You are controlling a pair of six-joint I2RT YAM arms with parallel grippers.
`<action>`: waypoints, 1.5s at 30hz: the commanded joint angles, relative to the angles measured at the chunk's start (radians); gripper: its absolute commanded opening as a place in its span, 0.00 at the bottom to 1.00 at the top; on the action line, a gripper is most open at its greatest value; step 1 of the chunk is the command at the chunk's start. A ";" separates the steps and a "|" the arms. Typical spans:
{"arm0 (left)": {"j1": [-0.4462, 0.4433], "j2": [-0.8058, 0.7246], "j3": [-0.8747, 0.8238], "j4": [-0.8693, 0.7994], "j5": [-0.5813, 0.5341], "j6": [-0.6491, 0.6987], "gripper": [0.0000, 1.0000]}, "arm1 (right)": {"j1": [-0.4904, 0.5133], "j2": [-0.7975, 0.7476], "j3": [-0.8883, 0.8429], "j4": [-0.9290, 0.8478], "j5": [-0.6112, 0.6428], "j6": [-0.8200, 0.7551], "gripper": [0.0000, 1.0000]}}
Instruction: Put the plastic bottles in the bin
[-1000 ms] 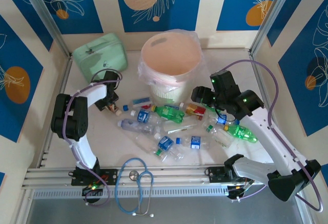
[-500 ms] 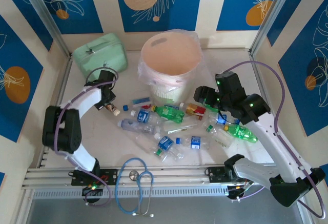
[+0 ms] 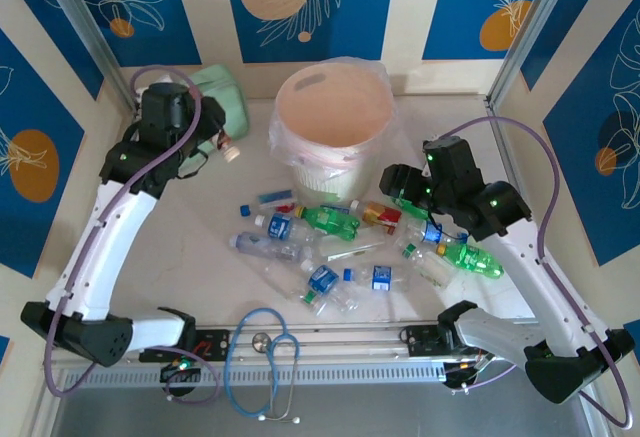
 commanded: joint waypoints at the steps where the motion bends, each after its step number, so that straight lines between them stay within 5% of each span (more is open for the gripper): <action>1: -0.054 0.074 0.094 0.077 0.089 0.030 0.56 | -0.003 -0.019 0.030 -0.017 -0.009 0.013 0.81; 10: -0.218 0.303 0.299 0.335 0.147 0.015 0.57 | -0.006 -0.050 0.016 -0.044 0.010 0.017 0.81; 21: -0.251 0.531 0.421 0.295 0.127 0.010 0.57 | -0.014 -0.080 -0.014 -0.048 0.016 0.026 0.81; 34: -0.265 0.592 0.424 0.212 0.125 0.013 0.71 | -0.031 -0.082 -0.042 -0.042 0.011 0.029 0.81; 45: -0.289 0.510 0.476 0.176 0.103 0.074 0.73 | -0.051 -0.063 -0.019 -0.147 0.121 0.099 0.82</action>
